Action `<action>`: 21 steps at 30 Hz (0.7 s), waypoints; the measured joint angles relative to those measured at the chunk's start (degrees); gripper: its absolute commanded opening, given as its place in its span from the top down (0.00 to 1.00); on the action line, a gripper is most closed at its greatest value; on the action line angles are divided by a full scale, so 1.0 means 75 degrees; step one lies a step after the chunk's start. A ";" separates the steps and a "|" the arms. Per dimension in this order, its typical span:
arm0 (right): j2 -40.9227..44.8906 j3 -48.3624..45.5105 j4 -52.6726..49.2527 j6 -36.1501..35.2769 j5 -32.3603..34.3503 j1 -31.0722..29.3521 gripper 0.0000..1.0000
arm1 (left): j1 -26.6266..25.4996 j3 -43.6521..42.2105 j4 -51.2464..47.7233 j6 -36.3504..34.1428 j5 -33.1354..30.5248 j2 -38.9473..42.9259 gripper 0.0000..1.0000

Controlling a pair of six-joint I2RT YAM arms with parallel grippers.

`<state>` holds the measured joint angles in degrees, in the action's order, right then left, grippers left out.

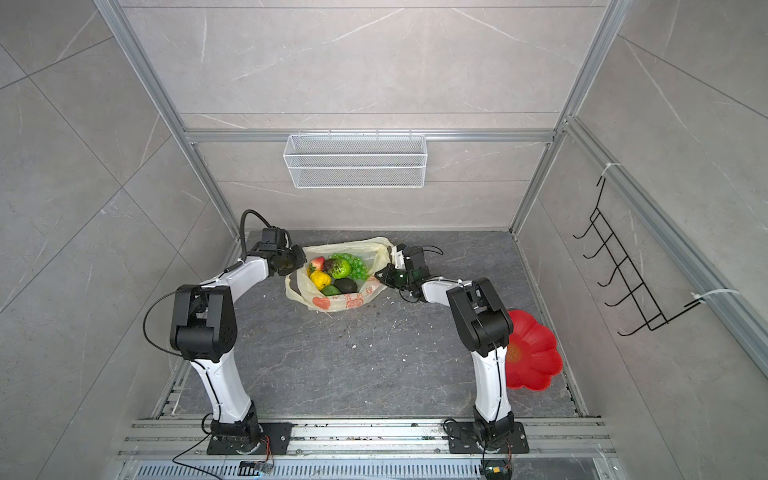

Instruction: Take the fake fruits out of the plastic bag

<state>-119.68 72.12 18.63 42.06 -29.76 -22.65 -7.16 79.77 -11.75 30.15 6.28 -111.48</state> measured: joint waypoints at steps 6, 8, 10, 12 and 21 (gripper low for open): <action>0.0035 -0.0236 -0.0414 -0.0119 0.0117 0.0000 0.53 | -0.0221 -0.0723 0.0038 0.0000 0.0087 0.0125 1.00; 0.0175 -0.0312 -0.0673 -0.0172 0.0224 0.0000 0.45 | -0.0251 -0.0833 0.0023 -0.0006 0.0125 0.0268 1.00; 0.0411 -0.0361 -0.0991 -0.0213 0.0396 -0.0015 0.40 | -0.0262 -0.0845 0.0035 -0.0015 0.0160 0.0396 0.96; 0.0761 -0.0391 -0.1381 -0.0271 0.0676 -0.0076 0.34 | -0.0262 -0.0848 0.0035 -0.0020 0.0169 0.0536 0.81; 0.1918 -0.0449 -0.2538 -0.0143 0.2305 -0.1049 0.25 | -0.0262 -0.1177 -0.0487 0.0248 -0.0577 0.1390 0.37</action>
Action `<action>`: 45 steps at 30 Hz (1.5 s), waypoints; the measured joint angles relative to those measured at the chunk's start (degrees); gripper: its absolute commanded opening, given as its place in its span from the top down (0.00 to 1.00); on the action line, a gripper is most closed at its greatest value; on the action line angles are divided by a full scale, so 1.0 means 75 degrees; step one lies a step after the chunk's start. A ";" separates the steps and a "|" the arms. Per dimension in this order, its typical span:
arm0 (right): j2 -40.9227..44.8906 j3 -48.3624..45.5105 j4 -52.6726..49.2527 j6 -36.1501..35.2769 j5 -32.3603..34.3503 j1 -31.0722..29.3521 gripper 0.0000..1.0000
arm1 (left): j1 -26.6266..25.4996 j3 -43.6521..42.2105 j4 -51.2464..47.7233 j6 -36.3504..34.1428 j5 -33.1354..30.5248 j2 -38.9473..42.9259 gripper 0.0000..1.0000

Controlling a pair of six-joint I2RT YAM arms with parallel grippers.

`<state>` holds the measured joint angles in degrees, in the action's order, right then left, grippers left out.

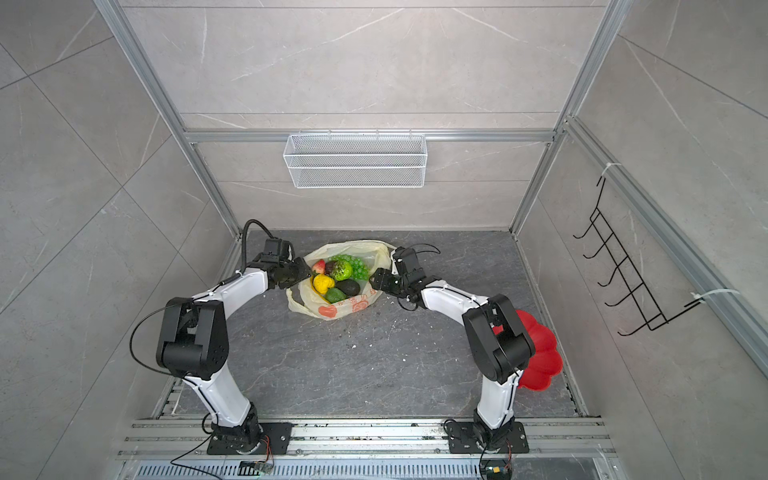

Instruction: Take the fake fruits out of the plastic bag

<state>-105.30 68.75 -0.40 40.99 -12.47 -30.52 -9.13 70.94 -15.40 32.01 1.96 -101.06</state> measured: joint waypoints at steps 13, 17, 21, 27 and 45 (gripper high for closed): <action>-0.0836 0.0038 0.0038 0.0833 0.0090 -0.0437 0.37 | -0.0443 -0.1227 -0.0347 0.0425 -0.0099 0.1314 0.38; -0.0927 -0.0015 0.0099 0.0918 0.0017 -0.0472 0.55 | -0.0449 -0.1871 -0.0175 0.0557 0.0090 0.1297 0.60; -0.0927 -0.0248 0.0335 0.0883 -0.0009 -0.0472 0.68 | -0.0449 -0.2538 0.0256 0.0641 0.0353 0.1338 0.75; -0.0927 -0.0799 0.0551 0.0909 -0.0067 -0.0472 0.75 | -0.0458 -0.3407 0.0892 0.0740 0.0568 0.1722 0.90; -0.1075 -0.0417 0.0265 0.0609 0.0361 -0.0475 0.80 | -0.0982 -0.4039 0.1769 0.0650 0.0682 0.2544 1.00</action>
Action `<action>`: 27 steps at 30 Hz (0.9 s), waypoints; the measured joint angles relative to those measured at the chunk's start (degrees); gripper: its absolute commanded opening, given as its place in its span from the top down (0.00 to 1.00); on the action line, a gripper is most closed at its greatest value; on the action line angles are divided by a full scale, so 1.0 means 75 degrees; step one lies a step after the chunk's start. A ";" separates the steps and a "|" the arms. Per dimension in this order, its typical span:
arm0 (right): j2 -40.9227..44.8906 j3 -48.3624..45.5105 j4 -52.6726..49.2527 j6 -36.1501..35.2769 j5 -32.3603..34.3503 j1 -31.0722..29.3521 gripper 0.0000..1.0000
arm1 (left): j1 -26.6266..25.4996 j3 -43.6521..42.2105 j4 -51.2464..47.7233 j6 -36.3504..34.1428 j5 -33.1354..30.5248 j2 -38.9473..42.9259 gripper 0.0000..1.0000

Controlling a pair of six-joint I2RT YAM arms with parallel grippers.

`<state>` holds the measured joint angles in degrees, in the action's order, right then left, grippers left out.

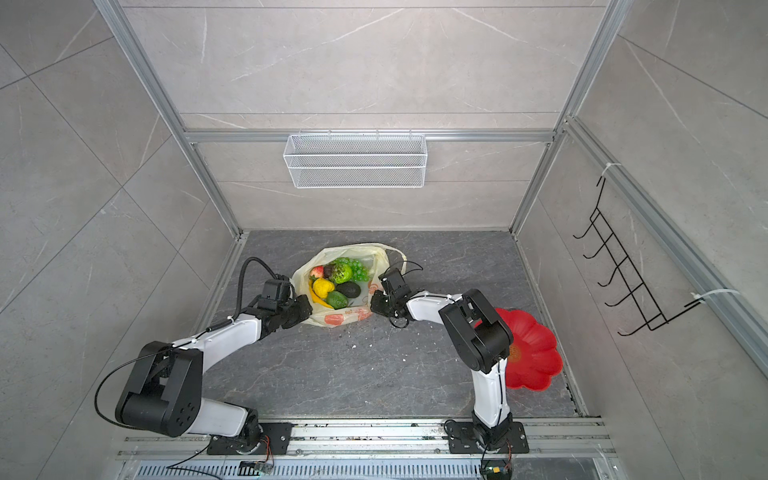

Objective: Take the fake fruits out of the plastic bag
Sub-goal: 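Open the right gripper and draw it back from the bag, then move the right gripper to the red flower-shaped plate and grasp its rim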

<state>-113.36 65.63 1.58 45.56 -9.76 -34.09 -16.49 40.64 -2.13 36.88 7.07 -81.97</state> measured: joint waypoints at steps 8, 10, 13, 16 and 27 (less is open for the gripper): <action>0.0533 -0.0323 -0.0405 -0.0152 0.0309 0.0012 0.56 | -0.0134 -0.0525 0.0149 0.0006 -0.0163 0.0289 1.00; 0.0883 -0.0478 -0.0545 -0.0230 0.0332 0.0012 0.49 | -0.0134 -0.0577 0.0204 0.0009 -0.0160 0.0286 1.00; 0.1702 -0.0749 -0.1005 -0.0367 0.0493 0.0012 0.39 | -0.0131 -0.0621 0.0309 0.0009 -0.0157 0.0280 1.00; 0.2661 -0.0822 -0.1789 -0.0650 0.0953 0.0015 0.33 | -0.0131 -0.0624 0.0335 0.0009 -0.0154 0.0280 1.00; 0.5441 -0.1405 -0.4966 -0.1276 0.3124 0.1547 0.10 | -0.0131 -0.0624 0.0323 0.0006 -0.0219 0.0280 1.00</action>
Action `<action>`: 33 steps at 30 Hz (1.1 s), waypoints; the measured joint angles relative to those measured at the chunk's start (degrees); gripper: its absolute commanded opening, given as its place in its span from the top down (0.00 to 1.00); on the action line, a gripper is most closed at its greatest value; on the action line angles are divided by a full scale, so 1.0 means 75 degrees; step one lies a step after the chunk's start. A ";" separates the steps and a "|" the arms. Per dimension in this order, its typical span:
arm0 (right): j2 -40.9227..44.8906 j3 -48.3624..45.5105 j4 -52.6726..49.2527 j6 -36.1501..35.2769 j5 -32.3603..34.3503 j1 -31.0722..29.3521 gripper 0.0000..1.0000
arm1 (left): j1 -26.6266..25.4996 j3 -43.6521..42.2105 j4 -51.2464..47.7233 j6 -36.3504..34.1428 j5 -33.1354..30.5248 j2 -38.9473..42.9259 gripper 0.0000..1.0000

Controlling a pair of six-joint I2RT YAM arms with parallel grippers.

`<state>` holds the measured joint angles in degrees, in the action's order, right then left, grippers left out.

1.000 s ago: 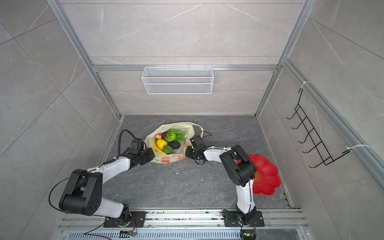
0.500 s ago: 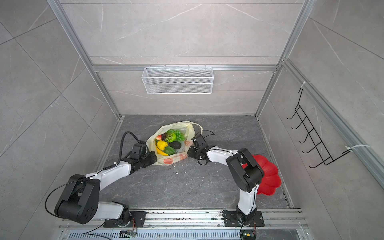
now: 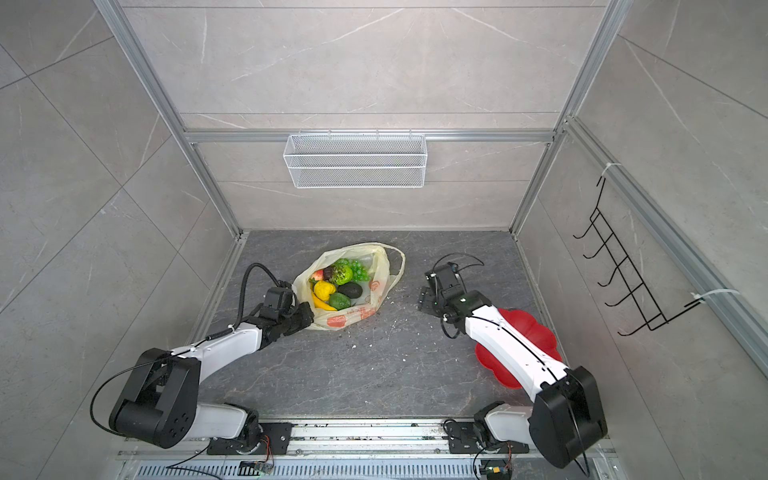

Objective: Take the fake fruits out of the plastic bag
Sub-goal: 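Move the right gripper to the red flower-shaped plate and grasp its rim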

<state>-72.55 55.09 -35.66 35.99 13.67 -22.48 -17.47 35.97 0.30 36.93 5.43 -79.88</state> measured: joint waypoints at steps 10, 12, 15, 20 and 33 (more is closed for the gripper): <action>0.0609 -0.1183 -0.0685 0.0090 0.0420 0.2084 0.00 | 0.0017 -0.0020 -0.0032 0.0020 -0.0300 0.0038 1.00; 0.0530 -0.1346 -0.0618 0.0122 0.0294 0.2387 0.00 | 0.0035 -0.0102 -0.0026 0.0058 -0.0396 0.0108 1.00; 0.0353 -0.1582 -0.0446 0.0201 0.0070 0.2684 0.00 | 0.0050 -0.0265 -0.0038 0.0140 -0.0565 0.0224 1.00; 0.0117 -0.1880 -0.0050 0.0256 -0.0356 0.2745 0.00 | 0.0050 -0.0344 -0.0055 0.0289 -0.0740 0.0262 1.00; -0.0443 -0.2308 0.0662 0.0256 -0.1288 0.2745 0.00 | 0.0050 -0.0356 -0.0087 0.0318 -0.0886 0.0425 1.00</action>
<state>-75.88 37.78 -30.70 37.91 4.01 -1.89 -17.10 33.30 -0.36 39.31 -1.21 -76.69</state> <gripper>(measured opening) 0.998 0.043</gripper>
